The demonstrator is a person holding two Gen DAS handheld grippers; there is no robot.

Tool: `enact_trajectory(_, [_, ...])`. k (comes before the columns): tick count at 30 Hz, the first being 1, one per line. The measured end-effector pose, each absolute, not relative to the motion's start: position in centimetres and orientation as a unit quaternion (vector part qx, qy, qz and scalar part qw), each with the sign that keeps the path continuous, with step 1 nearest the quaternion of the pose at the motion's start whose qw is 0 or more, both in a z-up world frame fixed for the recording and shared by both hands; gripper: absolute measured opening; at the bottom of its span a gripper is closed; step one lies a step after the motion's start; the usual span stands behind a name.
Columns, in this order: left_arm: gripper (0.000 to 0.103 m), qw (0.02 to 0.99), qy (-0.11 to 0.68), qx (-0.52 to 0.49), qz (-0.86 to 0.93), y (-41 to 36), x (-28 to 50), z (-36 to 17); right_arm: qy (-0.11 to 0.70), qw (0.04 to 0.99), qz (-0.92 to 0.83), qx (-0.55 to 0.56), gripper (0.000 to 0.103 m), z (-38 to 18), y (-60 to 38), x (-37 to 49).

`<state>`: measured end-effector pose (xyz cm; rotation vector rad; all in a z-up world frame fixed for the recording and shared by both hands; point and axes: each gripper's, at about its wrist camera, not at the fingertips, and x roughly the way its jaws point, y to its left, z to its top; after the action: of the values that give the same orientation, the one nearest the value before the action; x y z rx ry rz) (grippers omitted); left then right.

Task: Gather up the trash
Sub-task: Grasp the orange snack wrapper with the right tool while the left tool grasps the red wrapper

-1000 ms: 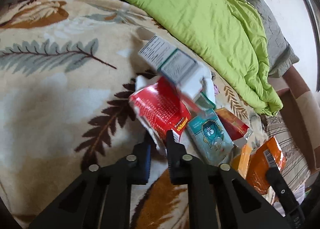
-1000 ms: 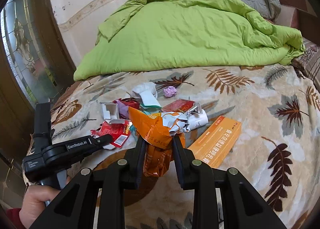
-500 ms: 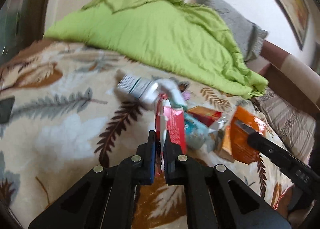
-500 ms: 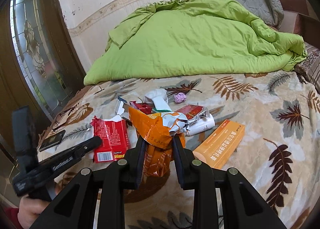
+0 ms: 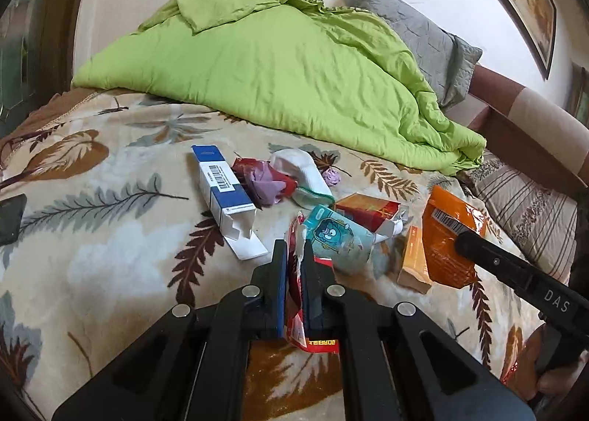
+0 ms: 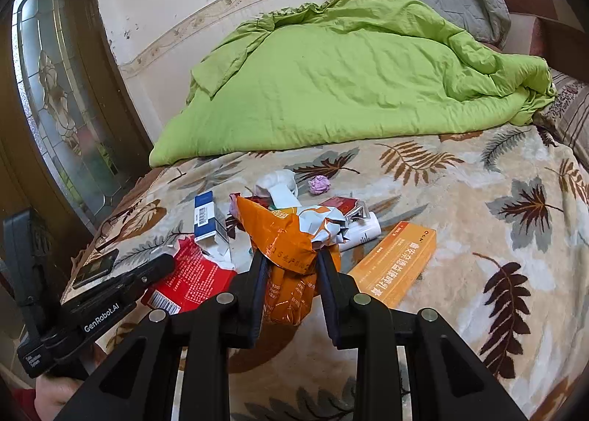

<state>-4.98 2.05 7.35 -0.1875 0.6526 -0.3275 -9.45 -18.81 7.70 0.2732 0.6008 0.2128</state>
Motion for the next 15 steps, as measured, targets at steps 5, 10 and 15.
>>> enact_trajectory(5, [0.006, 0.935, 0.307, -0.072, -0.16, 1.3, -5.5, 7.7, 0.295, 0.94, 0.11, 0.132, 0.029, 7.8, -18.6, -9.5])
enact_trajectory(10, [0.006, 0.938, 0.303, -0.06, -0.156, 0.9, -5.7, 7.8, 0.293, 0.941, 0.113, 0.125, 0.029, 7.9, -18.3, -9.6])
enact_trajectory(15, [0.006, 0.944, 0.292, -0.039, -0.147, 0.4, -6.1, 8.1, 0.295, 0.94, 0.111, 0.13, 0.029, 7.9, -18.3, -9.6])
